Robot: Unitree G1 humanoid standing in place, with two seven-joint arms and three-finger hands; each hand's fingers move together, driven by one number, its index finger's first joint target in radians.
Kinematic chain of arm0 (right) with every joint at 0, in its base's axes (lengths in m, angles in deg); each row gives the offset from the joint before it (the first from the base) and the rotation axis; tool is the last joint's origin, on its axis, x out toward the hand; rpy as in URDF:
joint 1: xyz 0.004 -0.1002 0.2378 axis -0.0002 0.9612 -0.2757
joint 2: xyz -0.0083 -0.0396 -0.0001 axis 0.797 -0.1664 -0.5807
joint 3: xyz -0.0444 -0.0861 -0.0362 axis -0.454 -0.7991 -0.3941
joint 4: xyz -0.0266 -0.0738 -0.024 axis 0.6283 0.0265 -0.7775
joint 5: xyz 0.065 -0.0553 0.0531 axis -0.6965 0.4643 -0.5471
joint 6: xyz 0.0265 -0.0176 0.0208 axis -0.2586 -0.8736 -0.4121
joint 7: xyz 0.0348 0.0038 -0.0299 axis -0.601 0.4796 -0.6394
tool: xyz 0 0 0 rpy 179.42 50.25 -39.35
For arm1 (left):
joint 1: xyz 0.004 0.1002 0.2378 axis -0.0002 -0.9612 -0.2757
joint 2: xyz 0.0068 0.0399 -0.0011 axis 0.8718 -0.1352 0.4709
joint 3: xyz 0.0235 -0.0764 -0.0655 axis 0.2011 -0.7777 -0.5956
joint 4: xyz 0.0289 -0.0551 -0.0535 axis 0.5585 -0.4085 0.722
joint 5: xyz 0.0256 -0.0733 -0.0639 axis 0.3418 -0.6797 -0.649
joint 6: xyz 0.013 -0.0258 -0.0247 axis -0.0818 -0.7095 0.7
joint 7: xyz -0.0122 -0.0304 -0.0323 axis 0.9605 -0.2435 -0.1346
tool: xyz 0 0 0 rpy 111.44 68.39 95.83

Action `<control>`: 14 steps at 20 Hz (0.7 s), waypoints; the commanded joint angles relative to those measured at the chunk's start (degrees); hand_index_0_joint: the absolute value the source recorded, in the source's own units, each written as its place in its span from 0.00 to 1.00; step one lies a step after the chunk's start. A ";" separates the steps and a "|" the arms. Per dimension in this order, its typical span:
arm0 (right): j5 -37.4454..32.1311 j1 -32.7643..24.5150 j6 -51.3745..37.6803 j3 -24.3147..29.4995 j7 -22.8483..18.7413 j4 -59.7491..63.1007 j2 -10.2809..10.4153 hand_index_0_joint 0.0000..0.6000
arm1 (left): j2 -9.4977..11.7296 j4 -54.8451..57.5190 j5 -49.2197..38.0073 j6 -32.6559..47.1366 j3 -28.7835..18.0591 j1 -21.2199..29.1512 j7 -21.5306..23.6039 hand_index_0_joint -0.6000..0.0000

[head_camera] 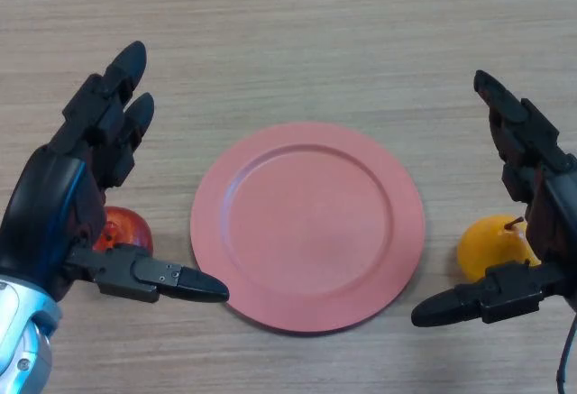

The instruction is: Pick up the yellow pear and place it on the plate

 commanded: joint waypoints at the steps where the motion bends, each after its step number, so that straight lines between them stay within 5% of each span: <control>1: 1.46 -1.62 -10.29 3.16 -0.73 -2.68 -1.26 0.00 | 1.08 2.56 -0.24 6.51 -1.62 1.57 0.48 1.00; 14: 3.11 -5.91 -21.58 8.74 0.38 11.52 -4.07 0.00 | 0.77 1.13 1.57 9.96 -1.42 0.89 0.97 1.00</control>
